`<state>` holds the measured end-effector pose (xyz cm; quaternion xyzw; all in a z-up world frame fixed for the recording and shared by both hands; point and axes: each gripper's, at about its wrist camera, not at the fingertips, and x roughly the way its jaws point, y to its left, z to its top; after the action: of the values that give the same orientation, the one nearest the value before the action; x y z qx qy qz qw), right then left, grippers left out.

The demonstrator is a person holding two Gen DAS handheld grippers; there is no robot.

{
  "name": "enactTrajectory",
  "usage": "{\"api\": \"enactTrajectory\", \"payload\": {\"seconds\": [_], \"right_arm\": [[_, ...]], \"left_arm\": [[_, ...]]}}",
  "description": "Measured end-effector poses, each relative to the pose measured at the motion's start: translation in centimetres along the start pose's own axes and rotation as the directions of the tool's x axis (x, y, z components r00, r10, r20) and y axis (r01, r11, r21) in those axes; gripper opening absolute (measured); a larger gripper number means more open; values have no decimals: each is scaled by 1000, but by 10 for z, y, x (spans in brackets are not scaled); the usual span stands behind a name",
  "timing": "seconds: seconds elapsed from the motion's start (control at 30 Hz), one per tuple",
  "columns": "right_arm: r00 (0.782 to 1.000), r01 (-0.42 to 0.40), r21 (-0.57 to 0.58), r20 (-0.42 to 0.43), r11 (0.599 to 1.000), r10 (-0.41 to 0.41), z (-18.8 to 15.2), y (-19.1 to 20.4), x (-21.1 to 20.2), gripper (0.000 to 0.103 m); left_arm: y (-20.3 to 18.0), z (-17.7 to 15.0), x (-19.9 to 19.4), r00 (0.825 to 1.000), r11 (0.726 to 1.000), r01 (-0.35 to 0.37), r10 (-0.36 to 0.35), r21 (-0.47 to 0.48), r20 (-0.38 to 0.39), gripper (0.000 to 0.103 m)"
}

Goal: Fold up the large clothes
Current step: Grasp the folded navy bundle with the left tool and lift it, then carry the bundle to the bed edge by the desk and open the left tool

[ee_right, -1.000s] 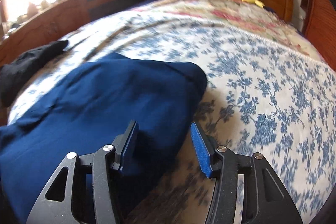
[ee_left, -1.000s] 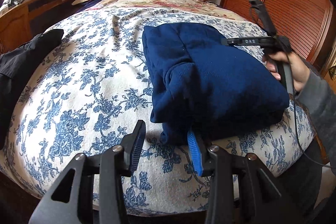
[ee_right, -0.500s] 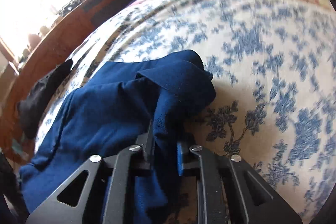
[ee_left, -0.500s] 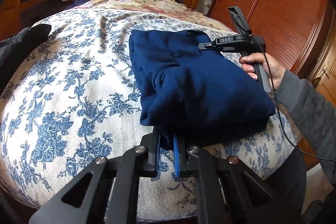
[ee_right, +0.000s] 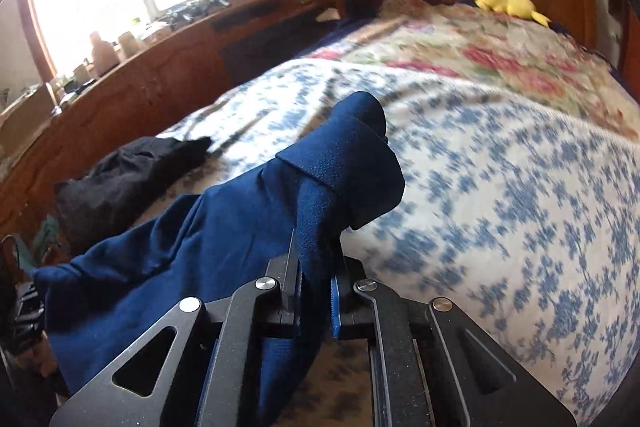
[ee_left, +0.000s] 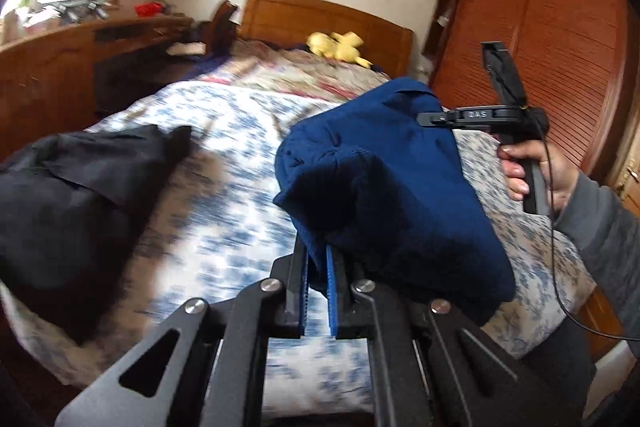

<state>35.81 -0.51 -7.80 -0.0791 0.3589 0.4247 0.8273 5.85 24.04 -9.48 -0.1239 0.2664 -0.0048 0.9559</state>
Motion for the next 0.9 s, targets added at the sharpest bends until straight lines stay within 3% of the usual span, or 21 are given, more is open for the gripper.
{"api": "enactTrajectory", "payload": {"seconds": [0.1,0.23,0.4,0.53,0.63,0.73,0.8,0.9], "right_arm": [[999,-32,-70,15,997,33,32,54,16,7],[997,-75,-143,14,987,78,80,128,56,7],[993,-105,-239,21,965,113,122,220,109,7],[993,-88,-280,50,956,106,138,272,139,7],[995,-75,-274,39,959,89,139,291,167,8],[996,-83,-270,-5,959,85,128,299,195,9],[993,-102,-265,-84,959,82,112,299,218,10],[994,-59,-270,-100,961,33,95,291,227,17]], "left_arm": [[38,12,-31,996,996,-84,84,-10,39,5],[89,27,-60,974,977,-212,214,-35,75,5],[159,37,-89,926,928,-356,366,-107,90,5],[201,40,-97,875,877,-465,476,-122,88,5],[223,38,-90,830,832,-541,551,-122,83,5],[242,32,-84,818,814,-563,574,-144,47,5],[248,25,-79,808,802,-580,588,-142,24,6],[250,17,-78,791,785,-605,612,-135,10,9]]}}
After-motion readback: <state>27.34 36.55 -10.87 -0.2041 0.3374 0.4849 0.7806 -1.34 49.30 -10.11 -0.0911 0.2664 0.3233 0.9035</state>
